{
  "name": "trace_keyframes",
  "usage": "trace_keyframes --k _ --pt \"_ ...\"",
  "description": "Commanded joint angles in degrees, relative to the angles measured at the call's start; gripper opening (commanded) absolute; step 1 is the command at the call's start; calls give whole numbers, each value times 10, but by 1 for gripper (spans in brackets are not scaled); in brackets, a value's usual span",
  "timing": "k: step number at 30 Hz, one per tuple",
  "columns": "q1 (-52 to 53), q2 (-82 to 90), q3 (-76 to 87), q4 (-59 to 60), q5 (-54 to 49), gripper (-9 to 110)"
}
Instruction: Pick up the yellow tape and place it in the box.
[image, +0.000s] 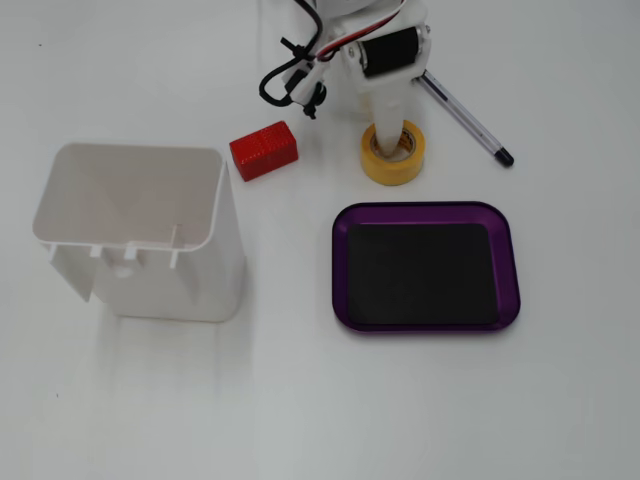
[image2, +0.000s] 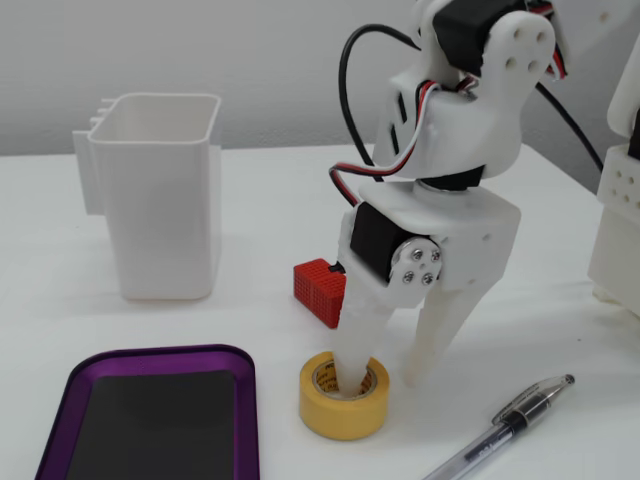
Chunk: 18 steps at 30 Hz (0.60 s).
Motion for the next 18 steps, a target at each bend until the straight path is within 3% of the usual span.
trace_keyframes --k 1,3,13,18 --pt "-4 2 4 -16 5 5" --pt "-3 10 2 -10 13 -1" --pt "-4 111 -169 55 32 -1" --pt "-3 60 -265 49 31 -1"
